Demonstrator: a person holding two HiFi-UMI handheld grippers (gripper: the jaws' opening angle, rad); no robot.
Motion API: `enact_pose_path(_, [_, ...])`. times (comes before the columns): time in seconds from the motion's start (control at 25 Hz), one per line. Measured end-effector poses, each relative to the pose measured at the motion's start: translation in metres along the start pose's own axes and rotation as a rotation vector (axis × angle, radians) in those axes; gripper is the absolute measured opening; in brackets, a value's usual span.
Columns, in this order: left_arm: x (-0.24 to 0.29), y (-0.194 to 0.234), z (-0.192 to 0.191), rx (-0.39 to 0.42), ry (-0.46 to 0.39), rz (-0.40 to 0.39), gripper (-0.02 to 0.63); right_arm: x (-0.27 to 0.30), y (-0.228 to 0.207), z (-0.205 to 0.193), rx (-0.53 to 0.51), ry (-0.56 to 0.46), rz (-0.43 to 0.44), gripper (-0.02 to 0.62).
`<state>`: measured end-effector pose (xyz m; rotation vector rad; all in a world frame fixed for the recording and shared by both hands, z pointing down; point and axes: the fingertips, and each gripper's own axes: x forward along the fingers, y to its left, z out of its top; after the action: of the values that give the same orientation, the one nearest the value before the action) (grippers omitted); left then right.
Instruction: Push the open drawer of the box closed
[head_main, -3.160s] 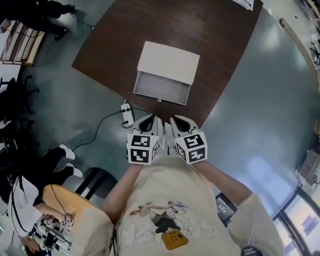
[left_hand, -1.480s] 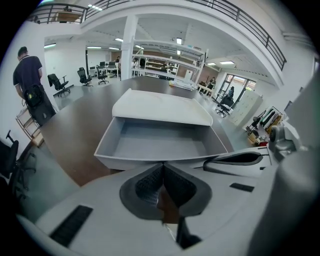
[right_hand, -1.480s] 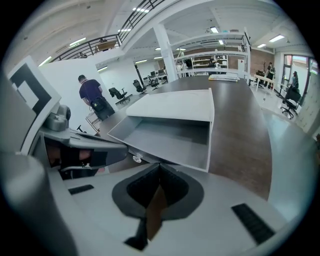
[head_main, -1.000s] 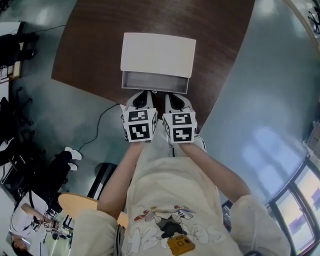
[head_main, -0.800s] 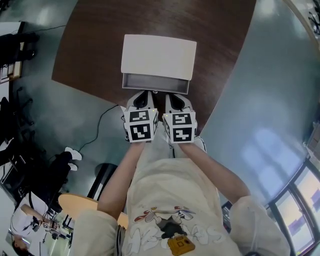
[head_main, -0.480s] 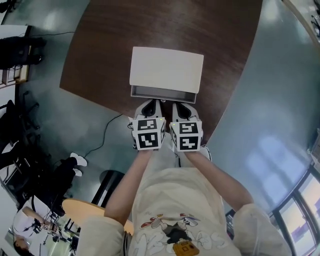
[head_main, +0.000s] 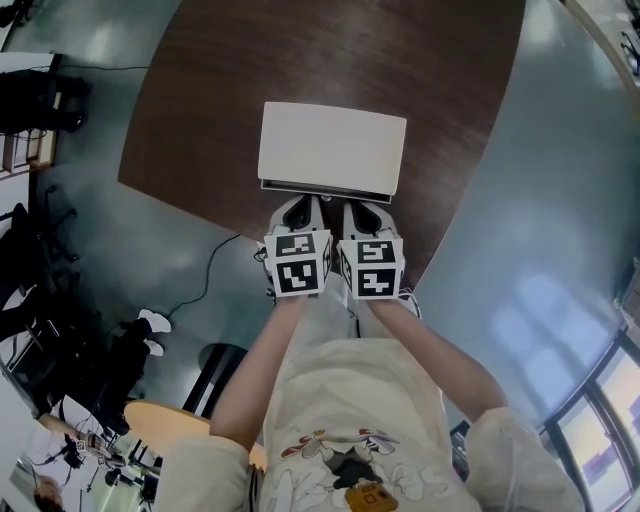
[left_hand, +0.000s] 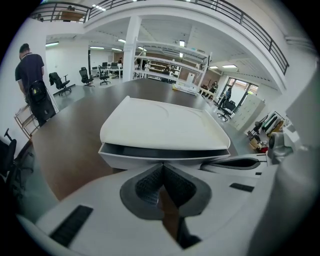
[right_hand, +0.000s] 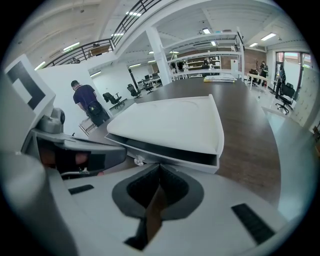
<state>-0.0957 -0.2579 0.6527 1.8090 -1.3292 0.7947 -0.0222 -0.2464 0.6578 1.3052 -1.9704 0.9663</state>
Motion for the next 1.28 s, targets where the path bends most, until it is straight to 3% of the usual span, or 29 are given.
enact_pose_path(0.68, [0.015,-0.001,0.011,0.018,0.005,0.006,0.006,0.009,-0.013,0.011,0.018,-0.015,-0.019,0.005])
enact_pose_path(0.96, [0.001,-0.011,0.008,0.018,0.01,0.006,0.006,-0.002,-0.015,0.016,0.028,-0.025,-0.007,0.005])
enact_pose_path(1.28, [-0.042,-0.022,0.001,0.012,-0.054,0.002,0.006,-0.036,-0.006,0.022,0.011,-0.071,0.017,0.005])
